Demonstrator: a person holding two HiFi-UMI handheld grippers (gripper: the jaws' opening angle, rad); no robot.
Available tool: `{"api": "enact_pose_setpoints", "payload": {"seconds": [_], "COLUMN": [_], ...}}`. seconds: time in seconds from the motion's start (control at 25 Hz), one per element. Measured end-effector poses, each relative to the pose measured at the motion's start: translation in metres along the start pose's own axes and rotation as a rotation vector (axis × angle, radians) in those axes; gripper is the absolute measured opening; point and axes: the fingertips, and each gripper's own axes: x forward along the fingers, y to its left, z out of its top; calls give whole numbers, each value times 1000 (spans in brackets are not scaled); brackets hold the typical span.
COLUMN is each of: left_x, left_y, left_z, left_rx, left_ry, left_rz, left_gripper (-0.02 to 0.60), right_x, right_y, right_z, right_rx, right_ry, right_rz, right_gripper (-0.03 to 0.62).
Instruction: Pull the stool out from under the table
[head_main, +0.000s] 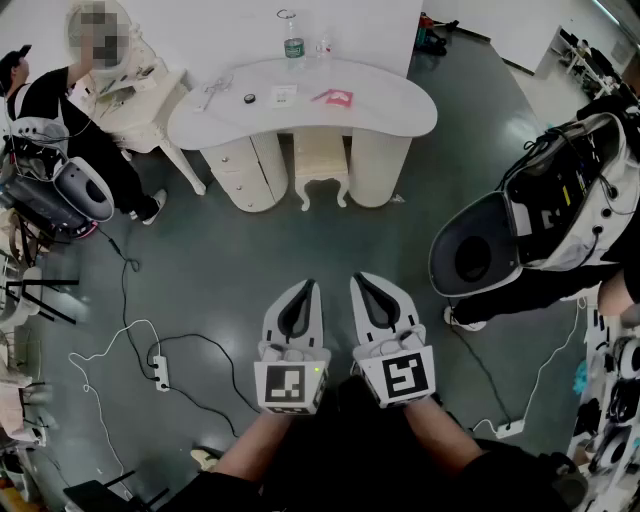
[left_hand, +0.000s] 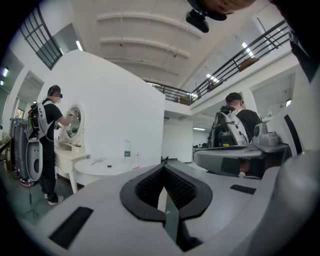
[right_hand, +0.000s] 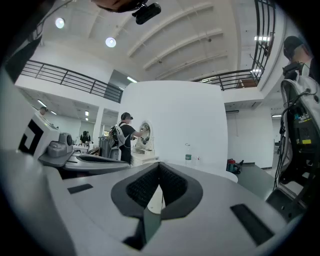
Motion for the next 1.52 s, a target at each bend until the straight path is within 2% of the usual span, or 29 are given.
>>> {"api": "enact_pose_setpoints", "payload": {"seconds": [0.36, 0.68, 0.8, 0.88, 0.96, 1.08, 1.24, 1.52], "left_x": [3, 5, 7, 9, 12, 18, 22, 32], "left_y": [-1, -5, -11, -15, -19, -24, -25, -32], "left_z": [7, -2, -10, -17, -23, -36, -54, -66], "left_rx": [-39, -16, -11, -13, -18, -16, 5, 0], "left_ry": [-34, 9, 37, 62, 87, 144, 222, 265], "left_rz": [16, 0, -14, -26, -32, -24, 2, 4], "left_gripper": [6, 6, 6, 6, 6, 6, 6, 6], "right_x": [0, -3, -5, -5, -5, -5, -3, 2], "right_y": [-1, -4, -4, -5, -13, -29, -38, -51], "right_z": [1, -5, -19, -33, -50, -70, -74, -74], "right_rx": [-2, 10, 35, 88, 140, 155, 142, 98], "right_ry": [0, 18, 65, 127, 211, 300, 274, 201], "right_rz": [1, 10, 45, 71, 67, 50, 71, 108], "right_gripper": [6, 6, 6, 6, 6, 6, 6, 6]}}
